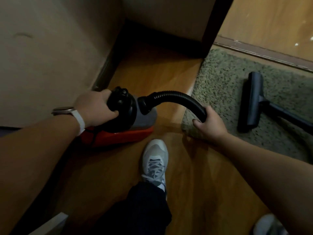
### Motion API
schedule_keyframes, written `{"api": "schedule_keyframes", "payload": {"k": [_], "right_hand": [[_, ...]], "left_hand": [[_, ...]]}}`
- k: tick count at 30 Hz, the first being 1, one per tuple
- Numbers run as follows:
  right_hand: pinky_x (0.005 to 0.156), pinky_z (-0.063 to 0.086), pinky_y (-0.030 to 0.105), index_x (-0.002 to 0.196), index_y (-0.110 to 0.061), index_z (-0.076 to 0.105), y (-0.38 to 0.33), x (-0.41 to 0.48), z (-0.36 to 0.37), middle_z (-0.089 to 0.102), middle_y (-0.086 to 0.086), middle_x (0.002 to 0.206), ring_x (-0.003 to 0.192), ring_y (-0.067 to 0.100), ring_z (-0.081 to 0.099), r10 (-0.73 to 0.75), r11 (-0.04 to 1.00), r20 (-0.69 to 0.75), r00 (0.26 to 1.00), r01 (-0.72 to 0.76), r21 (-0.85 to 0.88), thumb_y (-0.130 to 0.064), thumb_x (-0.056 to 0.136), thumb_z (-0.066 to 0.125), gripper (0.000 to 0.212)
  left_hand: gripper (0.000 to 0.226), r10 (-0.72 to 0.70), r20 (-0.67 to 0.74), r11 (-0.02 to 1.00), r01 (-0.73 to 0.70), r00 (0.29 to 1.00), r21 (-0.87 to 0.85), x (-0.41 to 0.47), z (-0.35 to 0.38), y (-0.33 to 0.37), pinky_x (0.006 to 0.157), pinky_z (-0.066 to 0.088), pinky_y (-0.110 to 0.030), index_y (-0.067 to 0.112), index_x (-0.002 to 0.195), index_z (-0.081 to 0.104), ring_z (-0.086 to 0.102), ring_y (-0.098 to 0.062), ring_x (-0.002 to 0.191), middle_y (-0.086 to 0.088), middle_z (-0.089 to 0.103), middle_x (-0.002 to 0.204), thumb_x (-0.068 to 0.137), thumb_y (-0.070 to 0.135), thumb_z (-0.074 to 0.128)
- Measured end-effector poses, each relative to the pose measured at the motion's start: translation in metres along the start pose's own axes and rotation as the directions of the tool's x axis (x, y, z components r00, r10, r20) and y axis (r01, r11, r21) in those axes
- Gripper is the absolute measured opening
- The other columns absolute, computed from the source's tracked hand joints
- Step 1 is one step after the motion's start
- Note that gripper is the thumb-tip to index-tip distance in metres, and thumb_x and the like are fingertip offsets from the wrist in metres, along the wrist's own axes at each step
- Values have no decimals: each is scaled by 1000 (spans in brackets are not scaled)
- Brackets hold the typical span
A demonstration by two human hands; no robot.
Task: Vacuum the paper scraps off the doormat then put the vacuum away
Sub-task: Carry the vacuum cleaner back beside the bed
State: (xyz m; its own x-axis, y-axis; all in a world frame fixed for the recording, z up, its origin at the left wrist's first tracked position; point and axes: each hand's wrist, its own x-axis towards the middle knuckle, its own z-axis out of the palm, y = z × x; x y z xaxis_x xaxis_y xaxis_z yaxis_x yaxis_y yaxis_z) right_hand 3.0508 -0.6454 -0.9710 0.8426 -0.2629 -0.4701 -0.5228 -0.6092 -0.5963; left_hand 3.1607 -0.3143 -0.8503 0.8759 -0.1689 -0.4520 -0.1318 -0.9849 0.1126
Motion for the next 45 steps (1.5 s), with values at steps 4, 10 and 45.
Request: {"api": "schedule_keyframes", "payload": {"k": [4,10,45], "right_hand": [[85,57,44,126,-27,50,56,-6,1,64,-4,110,96,19,64,138,985,-29,990,-141,-100,-44,80,72,53],[91,52,49,115,-22,56,134,-23,-9,55,3,107,101,25,57,419,863,-49,907,-414,-289,-43,78,73,46],[51,34,29,104,-25,45,-142,-269,-284,54,-7,81,66,11,52,-201,970,-555,807,244,4,-32,91,61,21]], "left_hand": [[42,-27,7,997,27,1000,-68,4,0,2,78,50,-38,23,115,60,61,-32,93,-7,66,100,77,33,76],[36,-4,26,995,6,1000,-97,9,4,-4,72,44,-35,31,110,60,55,-24,83,1,60,91,78,30,77],[53,-153,-340,671,-156,928,-725,-229,-195,157,80,58,-37,22,107,64,67,-23,86,0,70,96,62,50,67]]}}
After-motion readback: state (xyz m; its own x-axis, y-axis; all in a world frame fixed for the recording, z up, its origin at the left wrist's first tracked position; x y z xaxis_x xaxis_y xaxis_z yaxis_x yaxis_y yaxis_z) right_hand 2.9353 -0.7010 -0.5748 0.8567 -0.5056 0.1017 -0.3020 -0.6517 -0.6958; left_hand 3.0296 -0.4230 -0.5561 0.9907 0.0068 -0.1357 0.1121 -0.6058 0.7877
